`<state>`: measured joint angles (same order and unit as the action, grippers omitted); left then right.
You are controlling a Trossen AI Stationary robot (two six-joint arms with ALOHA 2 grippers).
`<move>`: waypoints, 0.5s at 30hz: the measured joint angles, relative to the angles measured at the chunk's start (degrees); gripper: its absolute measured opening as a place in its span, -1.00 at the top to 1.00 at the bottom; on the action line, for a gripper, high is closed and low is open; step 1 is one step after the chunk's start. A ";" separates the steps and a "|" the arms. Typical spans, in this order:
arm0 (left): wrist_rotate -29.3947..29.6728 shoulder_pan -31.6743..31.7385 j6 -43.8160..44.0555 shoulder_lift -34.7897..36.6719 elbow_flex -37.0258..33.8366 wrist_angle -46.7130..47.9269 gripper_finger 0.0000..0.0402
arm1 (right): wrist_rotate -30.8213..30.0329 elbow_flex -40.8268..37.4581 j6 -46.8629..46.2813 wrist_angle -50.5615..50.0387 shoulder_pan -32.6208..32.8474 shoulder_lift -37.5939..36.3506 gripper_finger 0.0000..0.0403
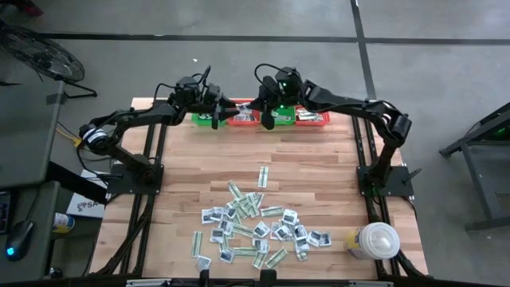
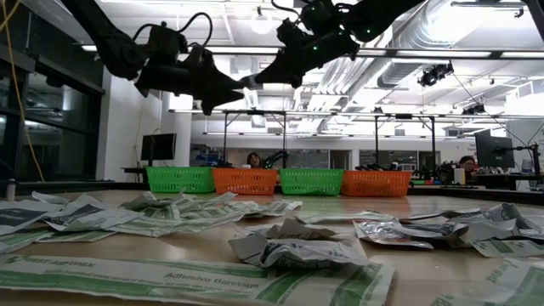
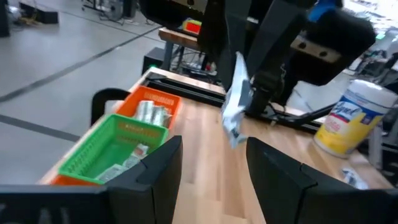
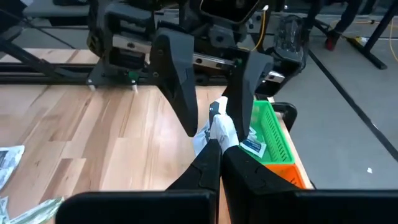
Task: Pick & Place First Aid Supplies
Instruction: Put the gray towelette pack in the left orange bin
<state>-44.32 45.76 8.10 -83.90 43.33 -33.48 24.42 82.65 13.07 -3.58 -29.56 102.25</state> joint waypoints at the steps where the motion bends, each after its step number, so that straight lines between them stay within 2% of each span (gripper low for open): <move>1: -0.17 0.00 0.56 0.00 0.00 -0.08 0.12 | 0.00 0.00 0.05 -0.04 0.00 0.03 1.00; 8: -1.85 -0.50 3.25 0.00 0.00 -0.69 0.12 | 0.00 0.00 0.88 0.42 -0.05 0.03 1.00; 15: -2.11 -0.49 8.00 0.01 0.00 -6.91 0.12 | 1.48 0.00 0.66 -0.63 0.14 0.20 1.00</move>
<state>-46.42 45.27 16.10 -83.89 43.33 -40.39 25.90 82.65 13.74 -4.21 -29.42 102.45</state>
